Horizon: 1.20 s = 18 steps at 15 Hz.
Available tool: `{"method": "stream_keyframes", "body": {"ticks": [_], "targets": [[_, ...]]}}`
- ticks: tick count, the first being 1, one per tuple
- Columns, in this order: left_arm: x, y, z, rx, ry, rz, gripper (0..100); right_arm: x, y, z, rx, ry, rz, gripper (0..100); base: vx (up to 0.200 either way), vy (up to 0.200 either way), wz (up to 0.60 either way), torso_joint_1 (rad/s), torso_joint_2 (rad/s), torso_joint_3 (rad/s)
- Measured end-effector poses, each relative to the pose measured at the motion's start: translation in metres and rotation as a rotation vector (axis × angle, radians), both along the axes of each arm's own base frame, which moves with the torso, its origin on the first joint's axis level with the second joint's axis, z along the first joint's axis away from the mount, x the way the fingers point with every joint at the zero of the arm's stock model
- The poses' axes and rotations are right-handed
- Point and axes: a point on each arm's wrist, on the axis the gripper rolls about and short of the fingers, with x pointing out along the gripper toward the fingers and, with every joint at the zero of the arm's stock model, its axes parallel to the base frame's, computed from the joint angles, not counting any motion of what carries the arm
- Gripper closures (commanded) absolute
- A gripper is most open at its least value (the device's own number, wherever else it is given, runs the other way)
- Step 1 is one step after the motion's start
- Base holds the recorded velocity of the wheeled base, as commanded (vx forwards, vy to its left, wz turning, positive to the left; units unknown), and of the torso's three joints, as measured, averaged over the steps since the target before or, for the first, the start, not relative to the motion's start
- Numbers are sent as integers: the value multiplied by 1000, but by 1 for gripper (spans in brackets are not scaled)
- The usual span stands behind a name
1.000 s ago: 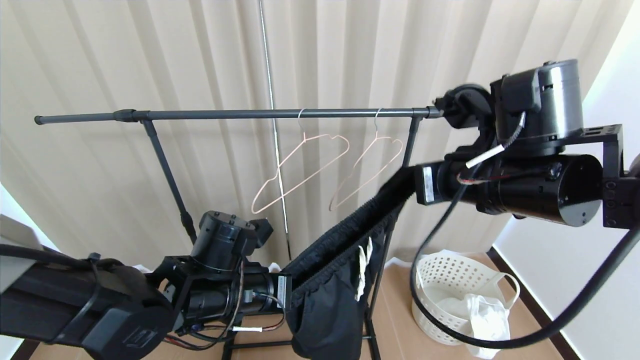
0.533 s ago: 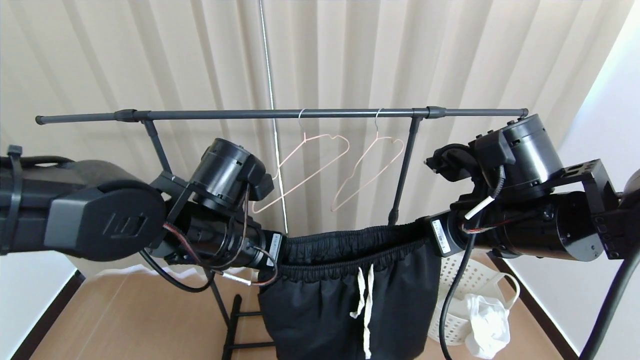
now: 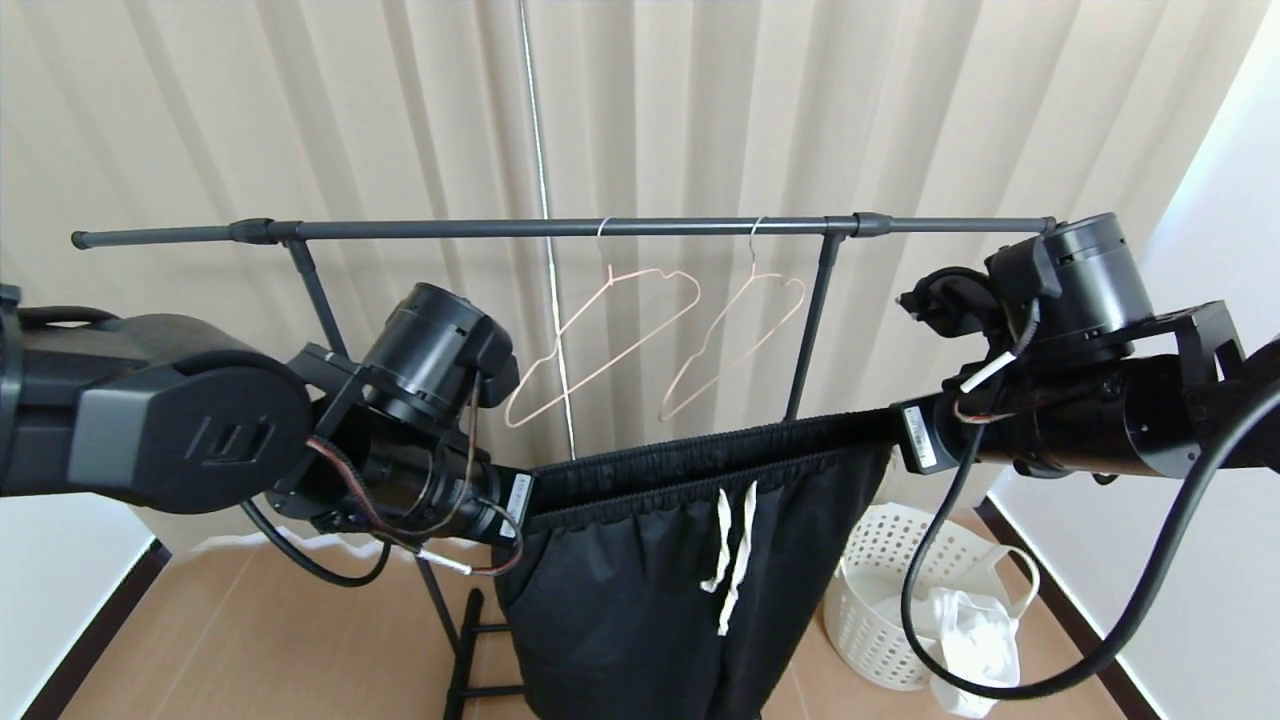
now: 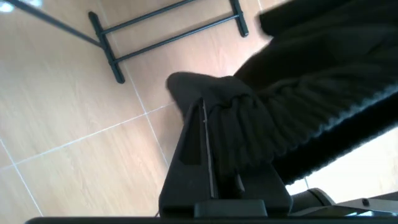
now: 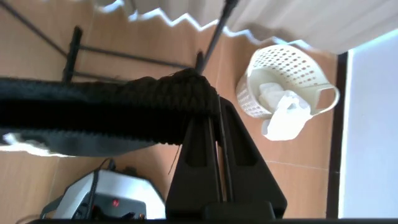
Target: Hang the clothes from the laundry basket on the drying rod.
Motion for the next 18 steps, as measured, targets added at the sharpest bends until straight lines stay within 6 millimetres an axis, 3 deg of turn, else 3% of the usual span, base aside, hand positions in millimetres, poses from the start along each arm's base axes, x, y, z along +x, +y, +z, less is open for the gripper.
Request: {"method": "stream_keyframes", "body": {"ticks": [3, 7, 10, 18], "targets": [[-4, 20, 8, -17, -17, 29, 100, 13, -25, 2, -16, -30, -69, 100, 0, 0, 0, 0, 0, 0], [-4, 20, 21, -99, -26, -15, 100, 11, -33, 3, -25, -30, -72, 100, 0, 0, 0, 0, 0, 0], [6, 10, 40, -189, -60, -76, 100, -13, -15, 6, -6, -13, 89, 100, 0, 0, 0, 0, 0, 0], [75, -39, 79, -338, -224, -177, 100, -86, 26, 6, -59, 55, 417, 100, 0, 0, 0, 0, 0, 0]]}}
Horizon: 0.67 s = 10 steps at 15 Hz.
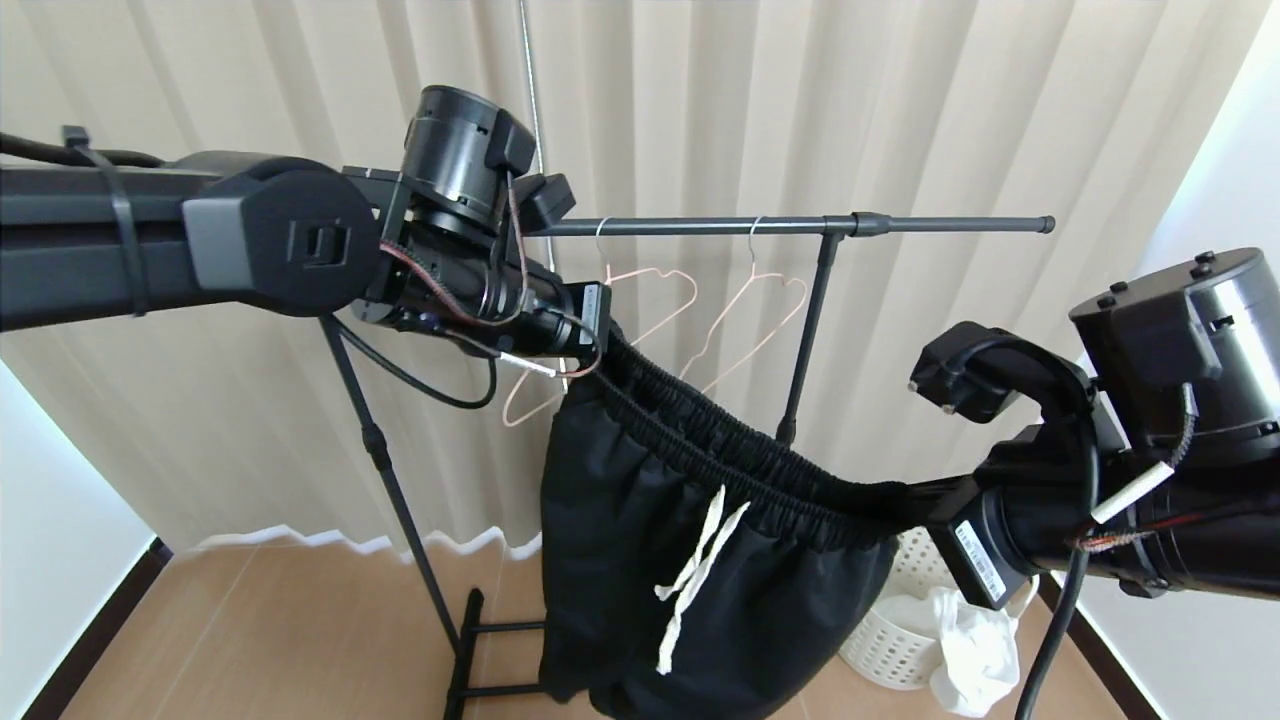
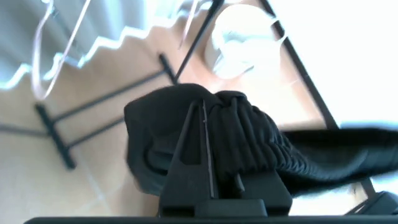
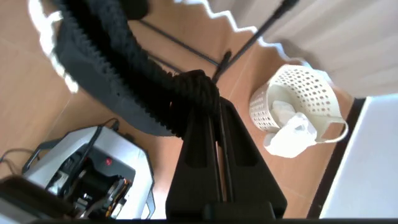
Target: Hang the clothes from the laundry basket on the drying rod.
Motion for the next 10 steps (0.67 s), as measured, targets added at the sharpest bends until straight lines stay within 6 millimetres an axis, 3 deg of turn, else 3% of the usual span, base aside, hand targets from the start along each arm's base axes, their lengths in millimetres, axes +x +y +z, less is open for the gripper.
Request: {"method": "stream_keyframes", "body": {"ticks": [4, 8, 10], "targets": [[32, -26, -3, -47, -44, -33, 100, -24, 37, -9, 84, 64, 99, 100, 0, 0, 0, 0, 0, 0], [49, -36, -24, -78, -12, -40, 100, -30, 79, -11, 283, 87, 108, 100, 0, 0, 0, 0, 0, 0], [52, -38, -27, -93, -1, -32, 100, -29, 91, -19, 286, 109, 108, 100, 0, 0, 0, 0, 0, 0]]}}
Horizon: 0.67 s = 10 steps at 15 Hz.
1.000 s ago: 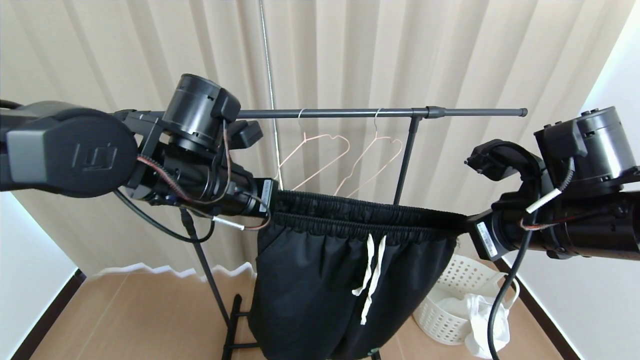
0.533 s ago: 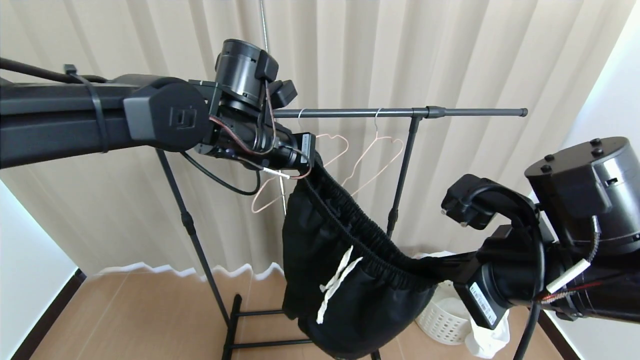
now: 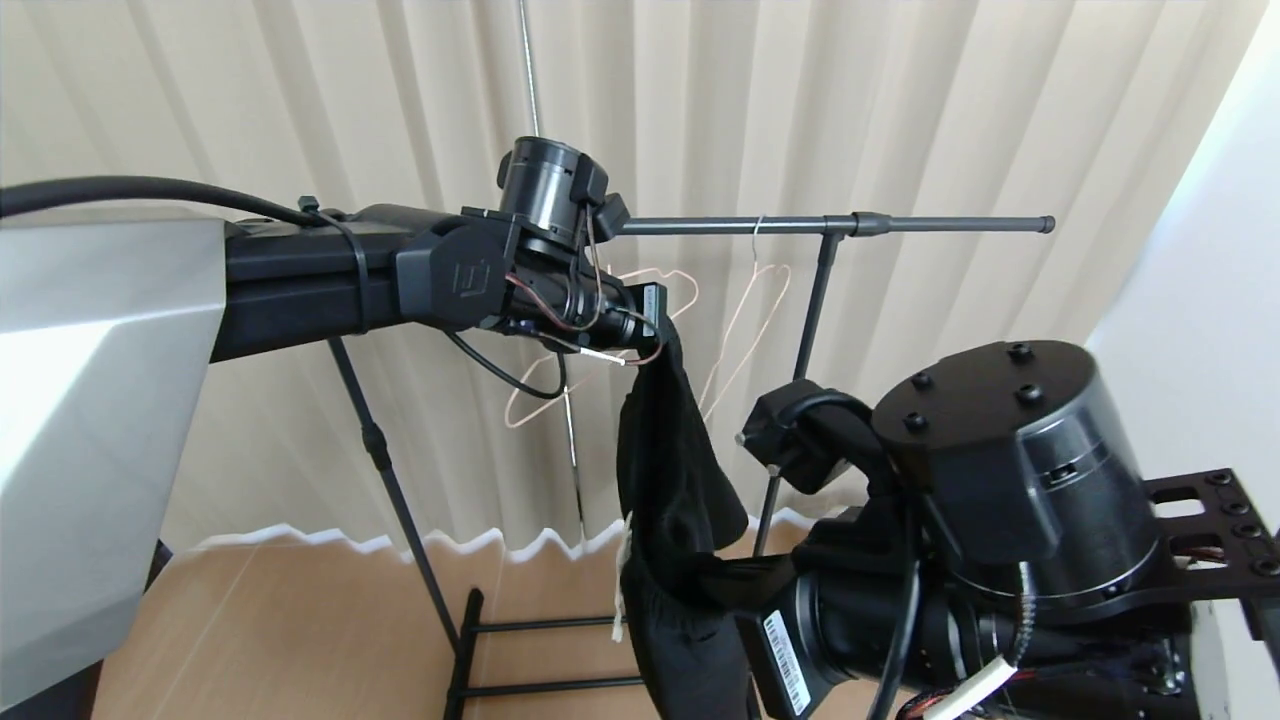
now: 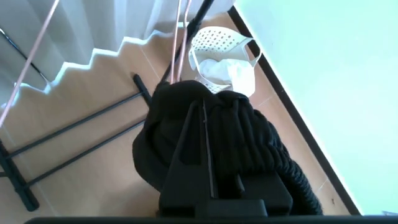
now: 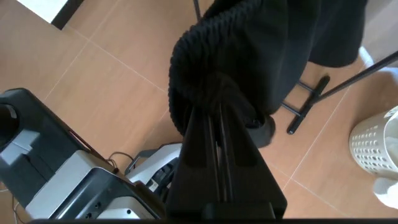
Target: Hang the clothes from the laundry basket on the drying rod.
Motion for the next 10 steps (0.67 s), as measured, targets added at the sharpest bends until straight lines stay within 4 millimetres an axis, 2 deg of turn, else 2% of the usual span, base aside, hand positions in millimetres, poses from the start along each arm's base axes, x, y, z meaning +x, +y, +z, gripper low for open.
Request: {"method": "stream_keyframes", "body": {"ticks": [2, 4, 8, 10], "targets": [[0, -1, -1, 2, 3, -1, 100, 2, 4, -6, -17, 9, 1, 100, 0, 0, 0, 0, 0, 0], [-1, 2, 1, 5, 6, 7, 100, 9, 0, -7, -34, 0, -19, 100, 0, 0, 0, 0, 0, 0], [-14, 23, 10, 81, 92, 24, 100, 30, -34, -2, -134, -91, -53, 100, 0, 0, 0, 0, 0, 0], [-33, 41, 19, 166, 167, 25, 100, 42, -53, 2, -154, -116, -122, 100, 0, 0, 0, 0, 0, 0]]}}
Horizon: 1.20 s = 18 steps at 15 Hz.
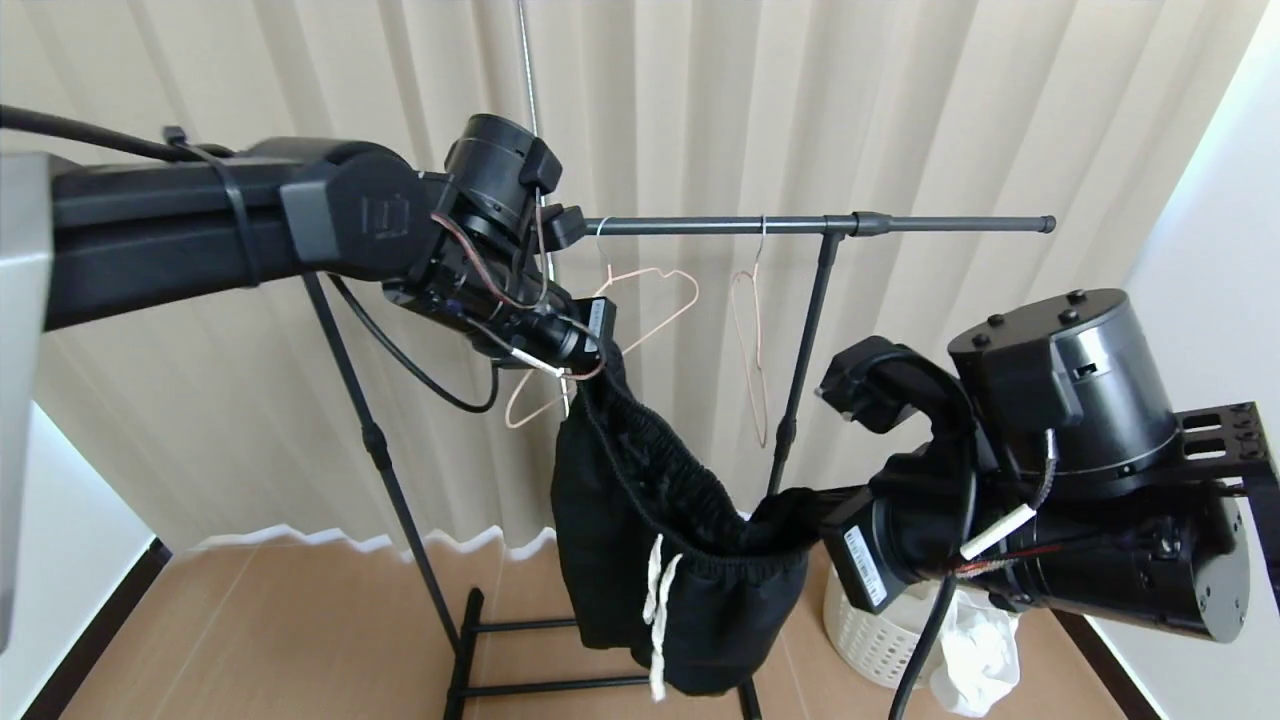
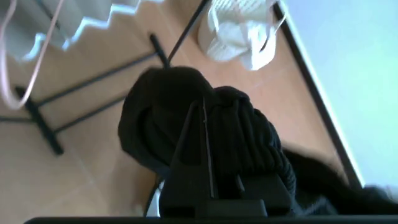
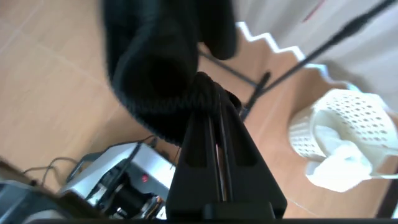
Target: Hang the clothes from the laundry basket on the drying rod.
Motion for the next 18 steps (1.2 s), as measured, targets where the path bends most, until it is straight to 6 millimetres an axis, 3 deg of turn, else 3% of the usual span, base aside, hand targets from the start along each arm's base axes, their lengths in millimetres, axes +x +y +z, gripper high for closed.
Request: {"method": "stream_keyframes", "body": {"ticks": [4, 7, 9, 13, 18], "targets": [[-46, 31, 23, 146, 88, -9, 100, 31, -18, 8, -15, -55, -170, 100, 0, 0, 0, 0, 0, 0], [-74, 45, 12, 232, 124, -50, 100, 71, -11, 19, 13, -98, -243, 100, 0, 0, 0, 0, 0, 0], [-91, 45, -9, 264, 152, -91, 100, 97, 1, 24, 38, -131, -265, 100, 0, 0, 0, 0, 0, 0], [-128, 13, -36, 228, 207, -149, 100, 136, 37, 30, 119, -177, -274, 100, 0, 0, 0, 0, 0, 0], [-154, -42, -45, 78, 241, -160, 100, 141, 93, 24, 233, -165, -228, 100, 0, 0, 0, 0, 0, 0]]}}
